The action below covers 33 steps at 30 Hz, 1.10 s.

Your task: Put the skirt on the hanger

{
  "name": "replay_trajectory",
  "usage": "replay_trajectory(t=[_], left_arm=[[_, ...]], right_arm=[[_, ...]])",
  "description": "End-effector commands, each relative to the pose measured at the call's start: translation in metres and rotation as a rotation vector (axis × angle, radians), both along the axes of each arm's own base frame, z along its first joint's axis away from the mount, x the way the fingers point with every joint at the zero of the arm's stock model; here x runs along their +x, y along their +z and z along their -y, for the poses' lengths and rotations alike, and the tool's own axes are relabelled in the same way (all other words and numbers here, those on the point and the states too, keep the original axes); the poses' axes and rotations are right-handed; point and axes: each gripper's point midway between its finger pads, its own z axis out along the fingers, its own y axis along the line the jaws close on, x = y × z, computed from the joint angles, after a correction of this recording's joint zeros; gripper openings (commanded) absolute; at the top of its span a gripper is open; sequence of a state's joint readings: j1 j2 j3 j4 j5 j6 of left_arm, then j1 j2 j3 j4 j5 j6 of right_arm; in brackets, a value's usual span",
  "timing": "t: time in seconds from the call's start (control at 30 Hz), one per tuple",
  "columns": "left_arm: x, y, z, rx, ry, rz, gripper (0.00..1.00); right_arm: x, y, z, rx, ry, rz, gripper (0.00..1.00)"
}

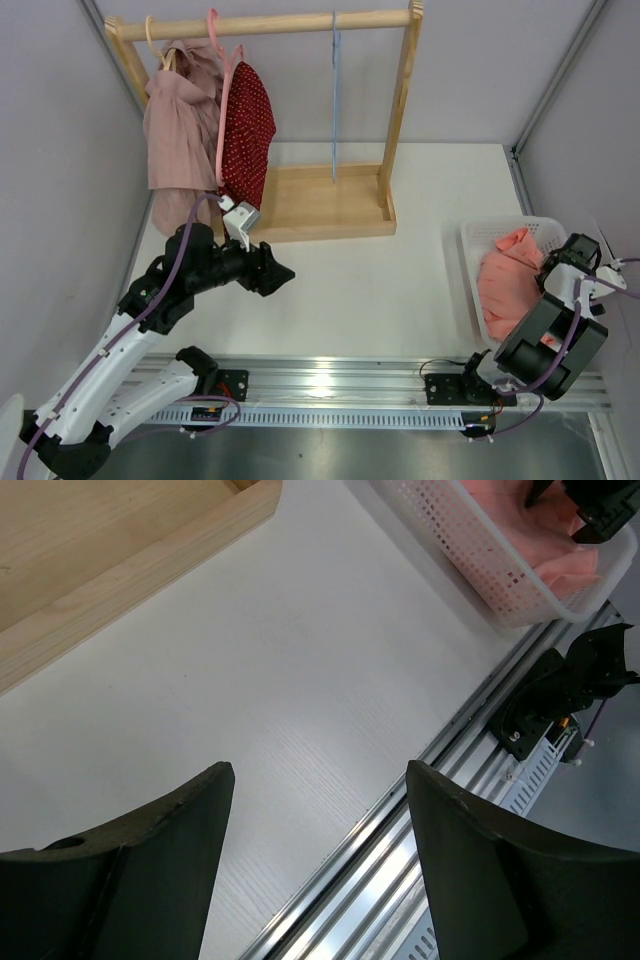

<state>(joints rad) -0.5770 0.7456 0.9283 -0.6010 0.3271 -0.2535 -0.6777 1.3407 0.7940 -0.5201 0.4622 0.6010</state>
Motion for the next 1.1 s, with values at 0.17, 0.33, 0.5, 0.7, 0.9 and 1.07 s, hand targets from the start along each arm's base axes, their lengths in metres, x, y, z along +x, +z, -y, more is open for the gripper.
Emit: replay_trajectory(t=[0.17,0.33,0.5,0.7,0.9,1.07], left_arm=[[-0.003,0.009,0.003,-0.017,-0.028,0.032,0.75],[-0.003,0.009,0.002,-0.014,-0.025,0.033,0.75],[-0.001,0.009,0.002,-0.01,-0.016,0.033,0.75],[0.0,0.009,0.001,-0.008,-0.011,0.037,0.74],[0.001,0.009,0.001,-0.006,-0.009,0.036,0.74],[0.004,0.008,-0.001,0.001,0.009,0.035,0.74]], right_arm=[[0.024,0.002,-0.013,0.003,0.081,0.132,0.09],[0.054,0.045,-0.027,-0.051,0.171,0.197,0.0],[0.083,0.12,-0.043,-0.095,0.249,0.318,0.0],[0.108,0.215,-0.074,-0.162,0.365,0.462,0.0],[0.122,0.311,-0.108,-0.188,0.493,0.648,0.0],[0.127,0.432,-0.148,-0.251,0.665,0.888,0.0]])
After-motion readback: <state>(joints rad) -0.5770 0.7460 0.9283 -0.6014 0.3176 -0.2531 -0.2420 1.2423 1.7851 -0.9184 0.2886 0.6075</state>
